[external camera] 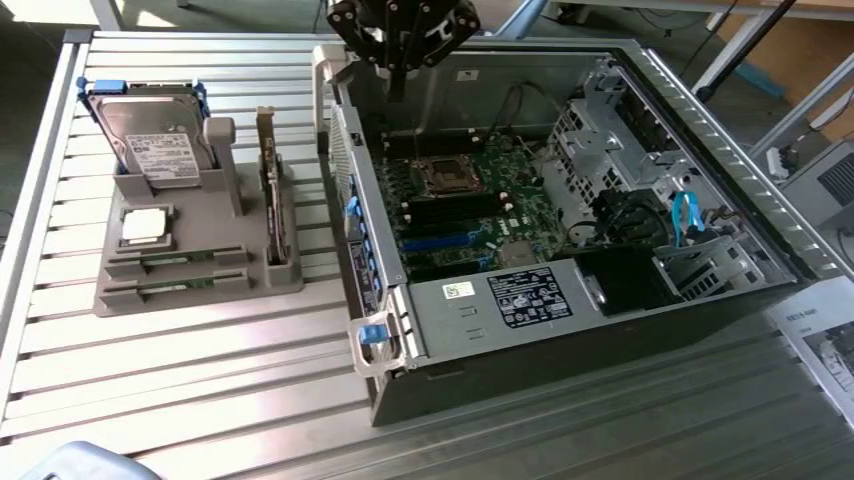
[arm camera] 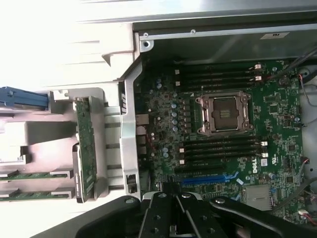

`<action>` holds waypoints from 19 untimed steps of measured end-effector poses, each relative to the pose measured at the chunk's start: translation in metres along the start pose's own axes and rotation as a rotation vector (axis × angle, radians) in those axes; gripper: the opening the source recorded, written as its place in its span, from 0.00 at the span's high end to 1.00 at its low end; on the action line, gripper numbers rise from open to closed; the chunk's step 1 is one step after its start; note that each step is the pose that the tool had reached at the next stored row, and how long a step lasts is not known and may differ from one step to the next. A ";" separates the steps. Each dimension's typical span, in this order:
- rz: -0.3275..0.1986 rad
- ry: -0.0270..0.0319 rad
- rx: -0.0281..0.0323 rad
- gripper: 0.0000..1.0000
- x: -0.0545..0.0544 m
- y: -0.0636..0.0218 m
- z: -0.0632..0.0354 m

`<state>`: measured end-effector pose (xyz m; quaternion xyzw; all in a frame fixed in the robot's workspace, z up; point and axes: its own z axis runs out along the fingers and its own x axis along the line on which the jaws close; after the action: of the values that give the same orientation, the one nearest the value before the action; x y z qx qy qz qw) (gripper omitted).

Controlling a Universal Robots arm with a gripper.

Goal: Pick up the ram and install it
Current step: 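Reach for the ram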

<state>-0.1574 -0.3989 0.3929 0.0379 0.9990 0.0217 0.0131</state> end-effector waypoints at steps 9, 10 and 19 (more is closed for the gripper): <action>0.000 0.0000 0.0000 0.90 0.023 -0.0018 -0.0006; 0.000 0.0000 0.0000 0.90 0.026 -0.0019 -0.0007; 0.000 0.0001 0.0000 0.90 0.050 -0.0037 -0.0013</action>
<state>-0.2073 -0.3989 0.3928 0.0379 0.9990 0.0217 0.0130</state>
